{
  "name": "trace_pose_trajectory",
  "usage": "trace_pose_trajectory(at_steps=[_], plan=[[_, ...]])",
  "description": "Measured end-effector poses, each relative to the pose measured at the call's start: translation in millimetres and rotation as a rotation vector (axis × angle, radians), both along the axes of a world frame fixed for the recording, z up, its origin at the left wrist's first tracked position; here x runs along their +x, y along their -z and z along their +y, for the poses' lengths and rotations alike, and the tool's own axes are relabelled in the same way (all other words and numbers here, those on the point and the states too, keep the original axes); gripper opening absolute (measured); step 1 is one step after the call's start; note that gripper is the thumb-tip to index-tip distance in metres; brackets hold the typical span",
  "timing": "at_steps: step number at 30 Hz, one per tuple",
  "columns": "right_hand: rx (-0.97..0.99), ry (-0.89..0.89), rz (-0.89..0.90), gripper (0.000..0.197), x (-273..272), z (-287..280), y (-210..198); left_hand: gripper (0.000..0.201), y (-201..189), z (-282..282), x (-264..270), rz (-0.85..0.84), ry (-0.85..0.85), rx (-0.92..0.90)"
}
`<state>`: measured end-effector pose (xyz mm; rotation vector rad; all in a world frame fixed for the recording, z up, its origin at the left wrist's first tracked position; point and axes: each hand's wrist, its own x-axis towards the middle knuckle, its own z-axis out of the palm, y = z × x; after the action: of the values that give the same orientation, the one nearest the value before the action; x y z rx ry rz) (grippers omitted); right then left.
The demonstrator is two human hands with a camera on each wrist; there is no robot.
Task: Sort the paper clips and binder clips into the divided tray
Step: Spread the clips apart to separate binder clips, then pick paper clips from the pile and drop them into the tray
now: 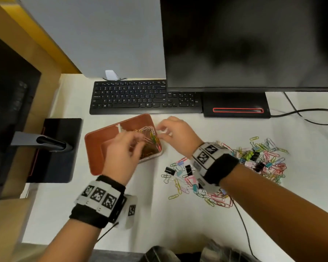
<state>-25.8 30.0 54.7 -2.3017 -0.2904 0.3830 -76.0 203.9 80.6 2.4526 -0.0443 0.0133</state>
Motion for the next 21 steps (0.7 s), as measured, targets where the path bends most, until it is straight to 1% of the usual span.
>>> trace_pose_trajectory(at_steps=[2, 4, 7, 9, 11, 13, 15, 18, 21], plan=[[-0.132, -0.028, 0.054, 0.019, -10, -30, 18, 0.010, 18, -8, -23, 0.055, 0.124, -0.028], [-0.258, -0.104, 0.156, 0.023, -19, -53, 34, 0.014, 43, -14, -43, 0.181, 0.194, -0.057], [-0.305, -0.194, 0.269, 0.028, -29, -64, 49, 0.027, 78, -22, -58, 0.329, 0.211, -0.023], [-0.323, -0.242, 0.257, 0.028, -31, -62, 54, 0.033, 94, -27, -58, 0.378, 0.217, 0.008], [-0.356, -0.283, 0.210, 0.024, -31, -57, 58, 0.034, 105, -31, -56, 0.391, 0.229, 0.049], [-0.374, -0.302, 0.197, 0.018, -31, -52, 61, 0.028, 111, -35, -53, 0.371, 0.216, 0.070], [-0.386, -0.318, 0.221, 0.016, -31, -47, 64, 0.021, 114, -39, -50, 0.350, 0.208, 0.074], [-0.374, -0.289, 0.261, 0.016, -29, -45, 66, 0.013, 115, -43, -45, 0.341, 0.196, 0.078], [-0.353, -0.229, 0.273, 0.014, -27, -47, 66, 0.017, 118, -42, -41, 0.365, 0.159, 0.068]])
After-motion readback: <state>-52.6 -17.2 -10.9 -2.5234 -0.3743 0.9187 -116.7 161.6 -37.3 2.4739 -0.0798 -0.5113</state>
